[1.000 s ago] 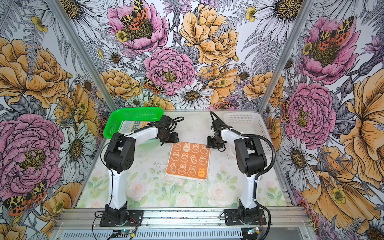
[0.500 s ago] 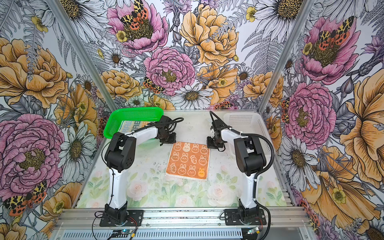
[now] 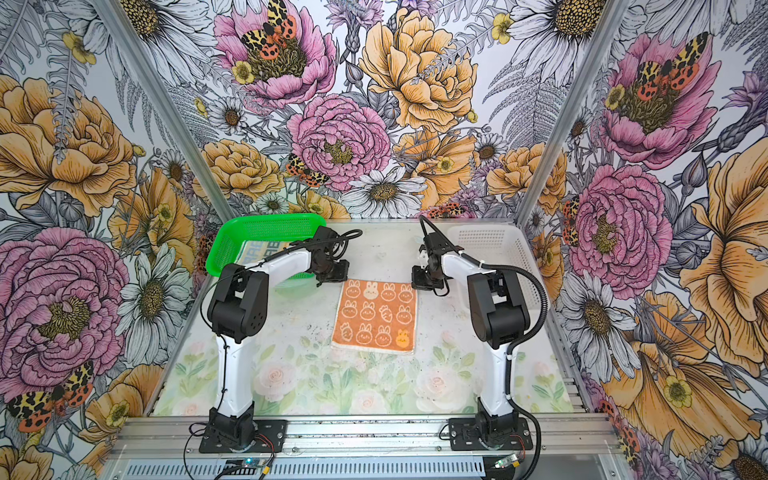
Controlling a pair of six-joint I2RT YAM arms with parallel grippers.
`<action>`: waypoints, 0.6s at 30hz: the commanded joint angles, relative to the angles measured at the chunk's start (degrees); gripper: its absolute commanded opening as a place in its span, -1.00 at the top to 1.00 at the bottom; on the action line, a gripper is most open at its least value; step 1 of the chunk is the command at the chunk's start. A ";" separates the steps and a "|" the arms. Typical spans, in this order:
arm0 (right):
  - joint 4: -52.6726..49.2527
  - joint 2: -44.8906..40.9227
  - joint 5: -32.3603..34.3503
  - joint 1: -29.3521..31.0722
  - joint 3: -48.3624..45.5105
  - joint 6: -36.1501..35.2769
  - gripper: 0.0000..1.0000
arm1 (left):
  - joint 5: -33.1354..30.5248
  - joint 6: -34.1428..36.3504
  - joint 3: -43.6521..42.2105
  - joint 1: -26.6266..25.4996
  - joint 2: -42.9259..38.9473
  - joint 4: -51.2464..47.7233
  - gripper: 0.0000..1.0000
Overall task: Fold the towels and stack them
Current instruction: 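Pinch the far edge of the bunny towel with both grippers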
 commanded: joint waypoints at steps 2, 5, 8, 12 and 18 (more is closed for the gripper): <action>-0.90 -5.10 -2.26 -0.38 0.60 0.56 1.00 | 0.76 1.33 0.52 0.59 -5.01 -0.72 1.00; -0.95 -8.48 -3.07 -0.31 -1.88 0.69 1.00 | 0.19 1.38 -1.81 0.16 -8.41 -0.74 1.00; -0.95 -11.84 -3.30 -0.29 -4.78 0.77 1.00 | -0.62 1.52 -4.53 -0.51 -11.32 -0.72 1.00; -0.86 -16.10 -3.94 -0.02 -9.27 1.12 1.00 | -2.26 0.97 -8.77 -1.42 -15.20 -0.66 1.00; -0.69 -21.03 -3.47 1.75 -16.53 1.38 1.00 | -4.48 0.02 -14.98 -3.18 -21.62 -0.11 1.00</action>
